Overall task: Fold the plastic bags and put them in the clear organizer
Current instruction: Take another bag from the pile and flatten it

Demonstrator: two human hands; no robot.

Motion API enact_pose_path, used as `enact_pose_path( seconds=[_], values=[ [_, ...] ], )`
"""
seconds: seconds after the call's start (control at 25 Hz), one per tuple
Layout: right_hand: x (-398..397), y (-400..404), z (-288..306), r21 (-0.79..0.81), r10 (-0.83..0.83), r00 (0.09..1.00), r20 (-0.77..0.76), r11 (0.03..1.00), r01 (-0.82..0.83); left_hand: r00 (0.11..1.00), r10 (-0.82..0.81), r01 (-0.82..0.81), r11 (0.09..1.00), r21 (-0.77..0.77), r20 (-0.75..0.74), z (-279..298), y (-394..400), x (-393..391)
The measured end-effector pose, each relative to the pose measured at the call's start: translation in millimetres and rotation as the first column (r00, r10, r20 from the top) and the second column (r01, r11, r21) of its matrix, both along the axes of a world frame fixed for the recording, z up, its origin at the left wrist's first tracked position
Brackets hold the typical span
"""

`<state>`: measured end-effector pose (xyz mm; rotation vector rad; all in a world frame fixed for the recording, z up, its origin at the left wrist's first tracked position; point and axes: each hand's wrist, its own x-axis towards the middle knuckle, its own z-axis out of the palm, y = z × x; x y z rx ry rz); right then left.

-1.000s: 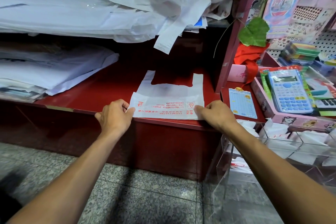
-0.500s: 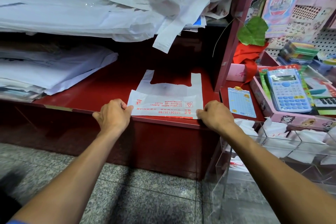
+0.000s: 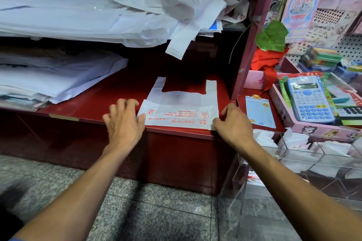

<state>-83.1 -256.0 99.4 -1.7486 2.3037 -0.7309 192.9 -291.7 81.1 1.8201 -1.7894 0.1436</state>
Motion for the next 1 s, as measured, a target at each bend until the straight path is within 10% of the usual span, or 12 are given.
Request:
enact_pose_path(
  seconds=[0.12, 0.32, 0.8, 1.0],
  values=[
    [17.6, 4.7, -6.3, -0.231, 0.097, 0.921, -0.378, 0.953, -0.195, 0.952, -0.299, 0.299, 0.954, 0.008, 0.064, 0.9, 0.2, -12.0],
    [53.6, 9.9, -17.6, 0.025, 0.448, 0.796, -0.406, 0.877, -0.480, 0.885, -0.462, 0.462, 0.854, 0.239, -0.061, -14.5, -1.0, -30.5],
    [39.5, 10.8, -22.2, 0.386, 0.454, 0.804, -0.383, 0.870, -0.307, 0.843, -0.531, 0.413, 0.745, 0.524, 0.091, -10.5, 6.9, -26.6],
    [43.6, 18.1, -17.1, 0.190, 0.393, 0.744, -0.540, 0.918, -0.347, 0.789, -0.591, 0.396, 0.701, 0.593, 0.172, -7.9, 11.9, -36.4]
  ],
)
